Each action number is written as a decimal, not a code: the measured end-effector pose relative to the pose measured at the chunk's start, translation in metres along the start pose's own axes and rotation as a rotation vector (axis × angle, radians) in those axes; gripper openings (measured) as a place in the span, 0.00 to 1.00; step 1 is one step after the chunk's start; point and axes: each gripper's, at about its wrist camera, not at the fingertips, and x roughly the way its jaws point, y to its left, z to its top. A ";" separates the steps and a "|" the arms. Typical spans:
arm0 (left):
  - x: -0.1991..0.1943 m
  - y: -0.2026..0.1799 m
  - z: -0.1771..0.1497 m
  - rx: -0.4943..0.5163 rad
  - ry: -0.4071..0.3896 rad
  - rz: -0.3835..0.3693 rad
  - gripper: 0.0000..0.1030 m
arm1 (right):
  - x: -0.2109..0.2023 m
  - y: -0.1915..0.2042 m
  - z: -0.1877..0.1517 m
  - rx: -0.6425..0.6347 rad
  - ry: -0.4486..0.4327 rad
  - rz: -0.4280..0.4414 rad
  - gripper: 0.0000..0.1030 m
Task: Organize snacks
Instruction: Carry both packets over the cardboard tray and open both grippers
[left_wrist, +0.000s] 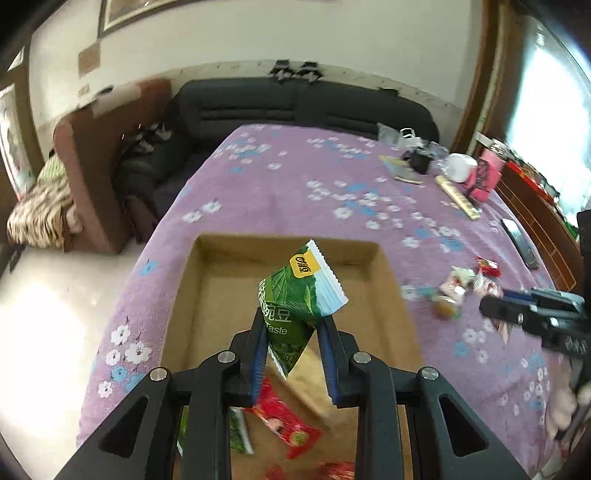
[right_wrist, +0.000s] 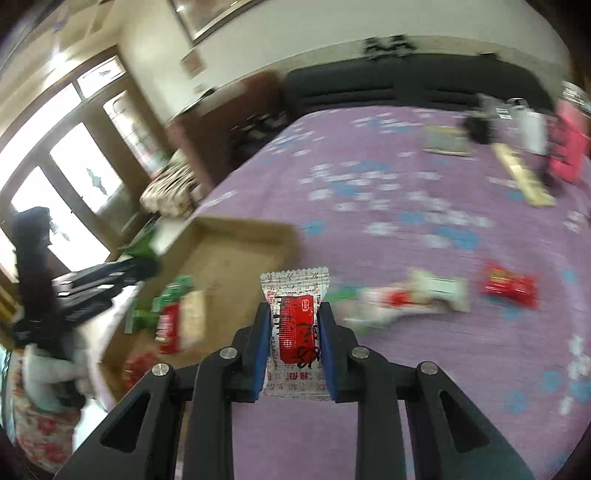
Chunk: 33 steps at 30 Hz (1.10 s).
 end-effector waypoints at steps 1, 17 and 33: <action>0.006 0.008 0.001 -0.016 0.009 -0.007 0.26 | 0.011 0.012 0.004 -0.016 0.014 0.002 0.23; 0.059 0.053 0.009 -0.137 0.122 -0.057 0.28 | 0.132 0.073 0.027 -0.087 0.189 -0.113 0.24; -0.033 0.018 0.012 -0.206 -0.042 -0.266 0.73 | -0.010 -0.015 0.020 0.014 -0.025 -0.146 0.44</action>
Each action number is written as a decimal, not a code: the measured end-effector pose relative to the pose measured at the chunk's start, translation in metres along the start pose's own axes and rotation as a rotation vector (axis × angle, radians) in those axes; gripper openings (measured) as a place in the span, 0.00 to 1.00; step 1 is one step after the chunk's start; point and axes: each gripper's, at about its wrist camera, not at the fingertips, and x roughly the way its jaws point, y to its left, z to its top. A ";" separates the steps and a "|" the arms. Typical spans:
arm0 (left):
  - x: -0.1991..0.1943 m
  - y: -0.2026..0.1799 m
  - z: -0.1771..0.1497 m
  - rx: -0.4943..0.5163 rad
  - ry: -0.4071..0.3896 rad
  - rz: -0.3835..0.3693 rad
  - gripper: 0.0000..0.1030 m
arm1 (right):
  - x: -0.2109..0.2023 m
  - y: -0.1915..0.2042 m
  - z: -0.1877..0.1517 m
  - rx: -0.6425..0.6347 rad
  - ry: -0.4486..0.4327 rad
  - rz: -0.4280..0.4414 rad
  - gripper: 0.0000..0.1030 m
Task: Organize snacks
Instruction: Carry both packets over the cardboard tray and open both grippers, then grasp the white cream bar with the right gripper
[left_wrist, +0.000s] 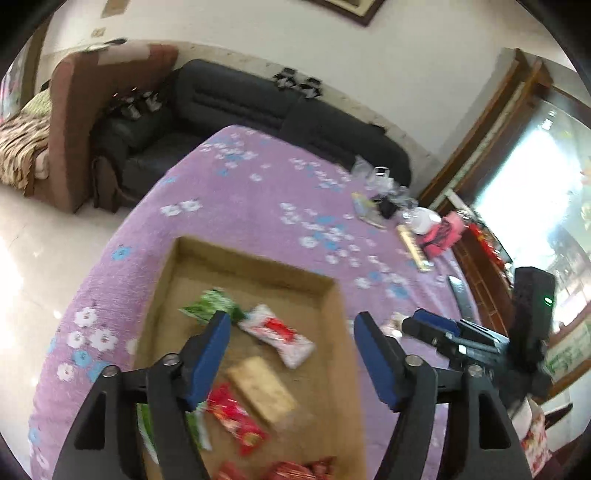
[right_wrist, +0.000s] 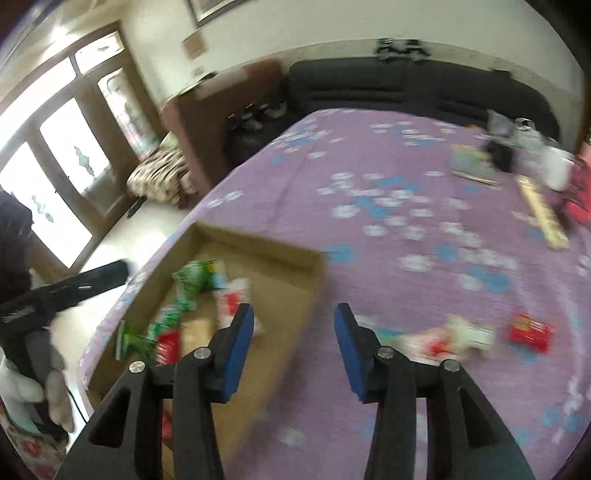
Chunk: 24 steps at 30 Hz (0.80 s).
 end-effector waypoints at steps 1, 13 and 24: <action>0.001 -0.008 -0.002 0.010 0.002 -0.014 0.74 | -0.009 -0.017 -0.003 0.029 -0.007 -0.006 0.44; 0.078 -0.104 -0.043 0.126 0.175 -0.120 0.75 | -0.031 -0.176 -0.057 0.329 -0.018 -0.087 0.46; 0.120 -0.119 -0.038 0.136 0.220 -0.084 0.75 | 0.045 -0.138 -0.002 0.180 0.033 -0.054 0.46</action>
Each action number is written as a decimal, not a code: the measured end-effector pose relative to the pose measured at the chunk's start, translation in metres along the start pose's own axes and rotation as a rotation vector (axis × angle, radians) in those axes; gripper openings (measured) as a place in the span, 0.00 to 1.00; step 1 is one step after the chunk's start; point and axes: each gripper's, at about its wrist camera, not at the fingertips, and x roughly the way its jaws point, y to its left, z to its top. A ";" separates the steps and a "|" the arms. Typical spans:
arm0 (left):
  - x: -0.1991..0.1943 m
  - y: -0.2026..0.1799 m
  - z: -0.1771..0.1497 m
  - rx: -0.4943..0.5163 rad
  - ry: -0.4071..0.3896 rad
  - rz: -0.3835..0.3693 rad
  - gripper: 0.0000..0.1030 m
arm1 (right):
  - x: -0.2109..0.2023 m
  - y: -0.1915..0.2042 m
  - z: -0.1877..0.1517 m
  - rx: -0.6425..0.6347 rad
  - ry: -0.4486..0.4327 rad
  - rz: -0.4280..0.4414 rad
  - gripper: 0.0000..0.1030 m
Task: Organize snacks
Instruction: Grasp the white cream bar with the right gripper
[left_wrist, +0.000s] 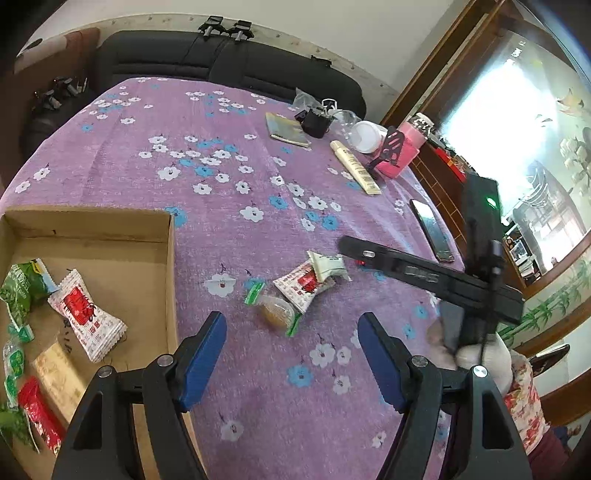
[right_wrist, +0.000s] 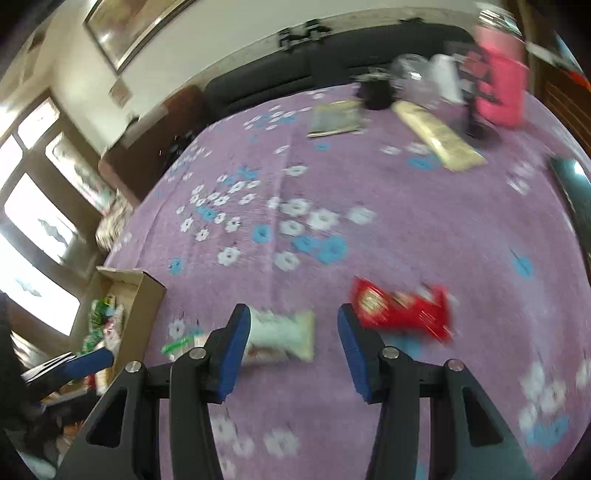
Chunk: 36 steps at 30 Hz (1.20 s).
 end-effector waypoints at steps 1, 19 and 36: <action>0.002 0.001 0.001 -0.004 0.004 0.003 0.75 | 0.010 0.007 0.003 -0.024 0.022 -0.020 0.44; 0.069 -0.028 0.010 0.181 0.138 0.117 0.74 | -0.043 -0.035 -0.065 0.022 0.062 0.102 0.23; 0.069 -0.055 -0.010 0.344 0.110 0.263 0.70 | -0.059 -0.021 -0.100 -0.126 0.086 -0.055 0.45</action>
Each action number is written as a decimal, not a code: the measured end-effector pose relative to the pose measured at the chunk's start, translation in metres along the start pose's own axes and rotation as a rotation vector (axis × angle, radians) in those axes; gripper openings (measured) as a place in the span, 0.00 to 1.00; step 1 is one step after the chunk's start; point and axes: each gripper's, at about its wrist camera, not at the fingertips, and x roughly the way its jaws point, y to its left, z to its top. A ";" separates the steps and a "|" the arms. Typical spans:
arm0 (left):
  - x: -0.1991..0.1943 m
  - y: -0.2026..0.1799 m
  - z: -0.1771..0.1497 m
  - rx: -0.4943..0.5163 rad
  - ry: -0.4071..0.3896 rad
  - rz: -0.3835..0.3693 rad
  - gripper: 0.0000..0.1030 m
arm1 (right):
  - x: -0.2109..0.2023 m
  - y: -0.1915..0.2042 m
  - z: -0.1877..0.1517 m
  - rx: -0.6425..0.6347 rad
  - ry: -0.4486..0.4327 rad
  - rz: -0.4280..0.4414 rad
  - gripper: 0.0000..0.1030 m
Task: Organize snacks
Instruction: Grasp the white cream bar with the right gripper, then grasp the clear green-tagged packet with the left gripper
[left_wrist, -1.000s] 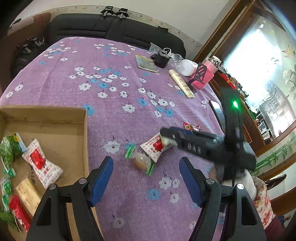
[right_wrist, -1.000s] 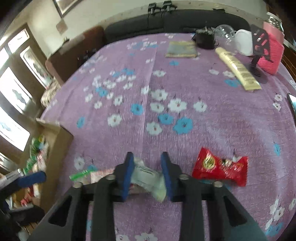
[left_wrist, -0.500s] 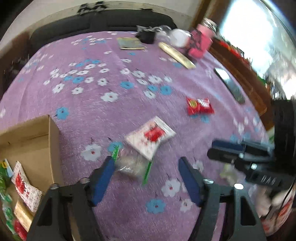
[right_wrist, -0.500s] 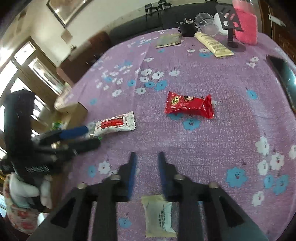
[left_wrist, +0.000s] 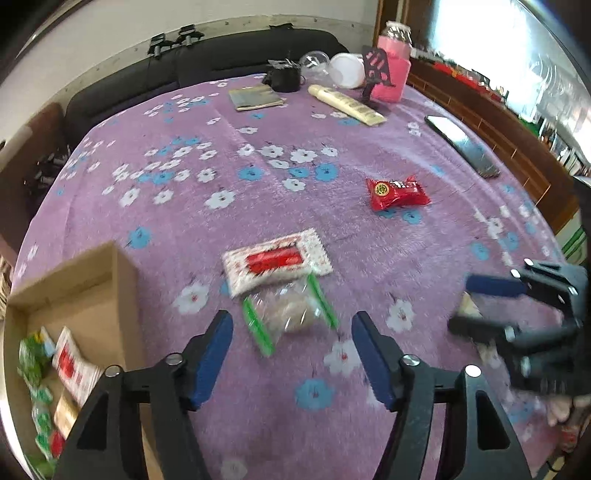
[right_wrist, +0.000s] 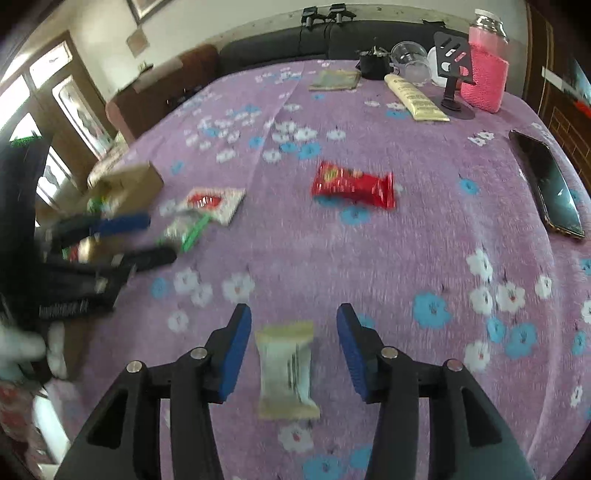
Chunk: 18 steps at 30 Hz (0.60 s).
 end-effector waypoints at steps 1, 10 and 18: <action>0.007 -0.005 0.002 0.017 0.003 0.014 0.70 | -0.001 0.002 -0.002 -0.012 -0.018 -0.019 0.45; 0.001 -0.020 -0.007 0.046 -0.033 -0.009 0.30 | -0.006 0.015 -0.019 -0.071 -0.035 -0.077 0.32; -0.049 -0.003 -0.033 -0.088 -0.127 -0.122 0.27 | -0.033 0.024 -0.024 -0.039 -0.093 -0.005 0.32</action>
